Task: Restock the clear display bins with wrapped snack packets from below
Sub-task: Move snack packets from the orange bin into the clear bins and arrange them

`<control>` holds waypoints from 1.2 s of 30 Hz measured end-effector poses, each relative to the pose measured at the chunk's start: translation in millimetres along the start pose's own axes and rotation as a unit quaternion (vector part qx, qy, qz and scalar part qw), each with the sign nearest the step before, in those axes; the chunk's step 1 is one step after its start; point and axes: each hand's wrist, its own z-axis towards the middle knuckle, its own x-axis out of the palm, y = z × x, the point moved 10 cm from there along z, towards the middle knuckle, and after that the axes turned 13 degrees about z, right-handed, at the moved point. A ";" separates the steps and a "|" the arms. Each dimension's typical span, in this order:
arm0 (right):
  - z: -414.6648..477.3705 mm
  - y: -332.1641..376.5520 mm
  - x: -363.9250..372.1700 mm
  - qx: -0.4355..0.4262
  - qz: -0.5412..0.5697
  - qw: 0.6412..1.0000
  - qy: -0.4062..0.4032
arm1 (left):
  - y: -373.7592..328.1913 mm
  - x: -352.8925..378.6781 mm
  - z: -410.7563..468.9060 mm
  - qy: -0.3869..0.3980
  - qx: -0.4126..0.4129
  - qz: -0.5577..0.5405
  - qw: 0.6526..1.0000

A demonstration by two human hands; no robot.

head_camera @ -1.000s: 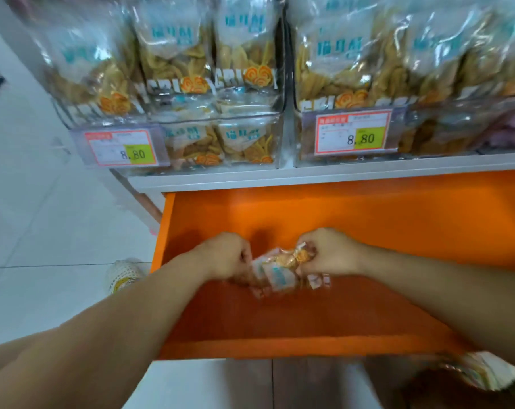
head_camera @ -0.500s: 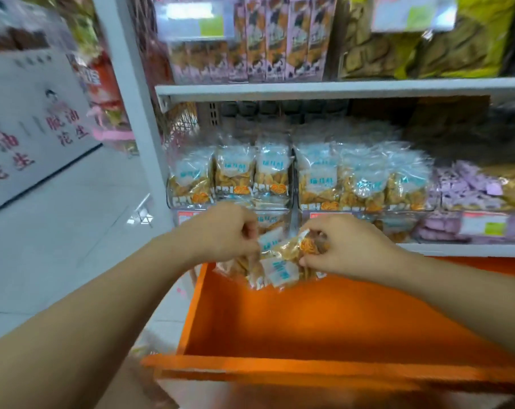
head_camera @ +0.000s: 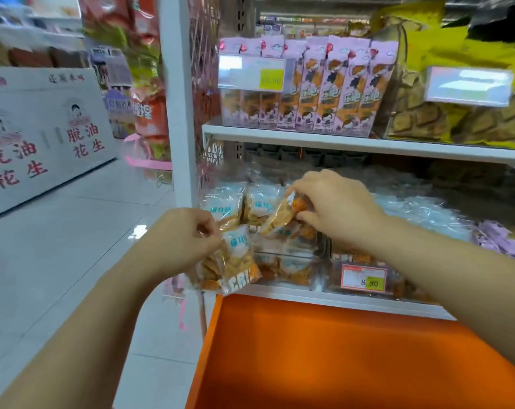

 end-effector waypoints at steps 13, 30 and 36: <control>44.2 13.4 63.5 -0.032 0.112 0.990 -0.074 | 21.0 37.2 9.5 0.042 0.024 0.020 0.999; -21.0 -56.3 17.7 0.183 0.481 0.796 -0.318 | 5.4 29.5 5.3 0.004 0.038 -0.003 0.999; 17.3 -37.1 40.5 0.129 0.408 0.889 -0.161 | -3.8 39.0 6.5 0.008 0.062 -0.002 0.998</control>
